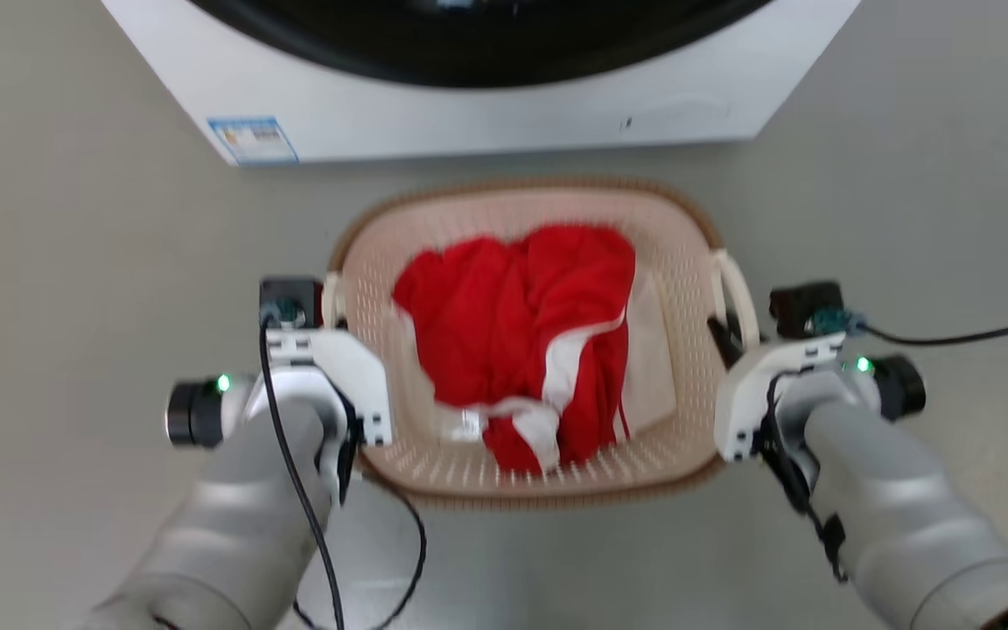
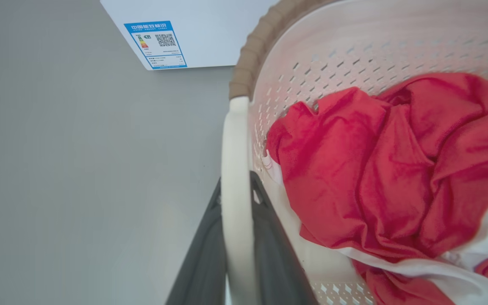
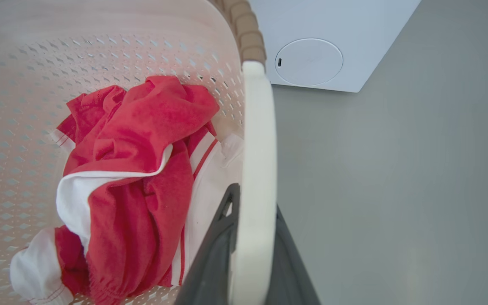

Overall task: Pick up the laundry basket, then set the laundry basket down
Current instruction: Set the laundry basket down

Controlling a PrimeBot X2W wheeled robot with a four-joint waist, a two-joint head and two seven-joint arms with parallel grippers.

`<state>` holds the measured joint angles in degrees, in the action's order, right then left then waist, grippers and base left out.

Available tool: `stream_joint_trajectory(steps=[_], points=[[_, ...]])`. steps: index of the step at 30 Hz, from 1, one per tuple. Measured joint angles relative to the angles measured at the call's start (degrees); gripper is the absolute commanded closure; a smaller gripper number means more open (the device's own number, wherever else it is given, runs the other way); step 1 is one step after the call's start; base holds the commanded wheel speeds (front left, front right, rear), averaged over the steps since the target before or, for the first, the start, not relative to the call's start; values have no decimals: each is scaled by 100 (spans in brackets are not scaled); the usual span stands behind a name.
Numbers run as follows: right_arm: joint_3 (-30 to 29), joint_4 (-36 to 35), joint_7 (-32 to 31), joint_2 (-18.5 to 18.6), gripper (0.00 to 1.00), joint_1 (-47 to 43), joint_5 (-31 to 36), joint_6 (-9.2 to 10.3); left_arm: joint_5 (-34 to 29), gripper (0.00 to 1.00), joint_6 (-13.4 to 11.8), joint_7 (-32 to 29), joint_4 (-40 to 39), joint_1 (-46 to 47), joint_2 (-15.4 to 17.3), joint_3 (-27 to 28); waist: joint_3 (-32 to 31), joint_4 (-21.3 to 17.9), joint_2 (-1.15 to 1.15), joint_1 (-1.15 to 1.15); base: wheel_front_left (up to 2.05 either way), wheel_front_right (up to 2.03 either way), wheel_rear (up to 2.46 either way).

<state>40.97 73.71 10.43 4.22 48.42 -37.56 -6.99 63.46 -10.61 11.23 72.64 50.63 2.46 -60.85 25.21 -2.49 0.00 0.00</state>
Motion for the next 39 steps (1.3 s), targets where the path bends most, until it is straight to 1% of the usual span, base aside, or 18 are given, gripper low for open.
stream_joint_trajectory(steps=[5,11,12,21,22,28,34,39], points=[[-188,75,222,1,100,459,196,0,-24,100,-10,140,9,474,36,55,621,5,0,0,0,0,0],[-544,93,324,1,100,935,509,0,-109,100,-108,241,20,988,58,100,1350,-8,0,0,0,0,0],[-742,94,330,38,100,1129,681,0,-171,100,-125,249,22,1219,56,127,1681,-9,0,0,0,0,0],[-1391,-31,344,146,100,1519,1249,-5,-300,100,-183,299,-13,1736,51,236,2441,29,0,0,0,0,0],[-1543,-90,346,163,100,1523,1384,-5,-355,100,-203,314,-67,1798,64,277,2543,50,0,0,0,0,0],[-1995,-257,372,179,100,1525,1796,-7,-580,100,-302,314,-285,1861,133,439,2750,119,0,0,0,0,0],[-2374,-339,377,147,100,1516,2162,-7,-731,100,-325,314,-393,1906,170,594,2861,137,0,0,0,0,0],[-2579,-349,377,100,100,1510,2373,-7,-776,100,-325,314,-379,1906,171,648,2861,139,0,0,0,0,0]])
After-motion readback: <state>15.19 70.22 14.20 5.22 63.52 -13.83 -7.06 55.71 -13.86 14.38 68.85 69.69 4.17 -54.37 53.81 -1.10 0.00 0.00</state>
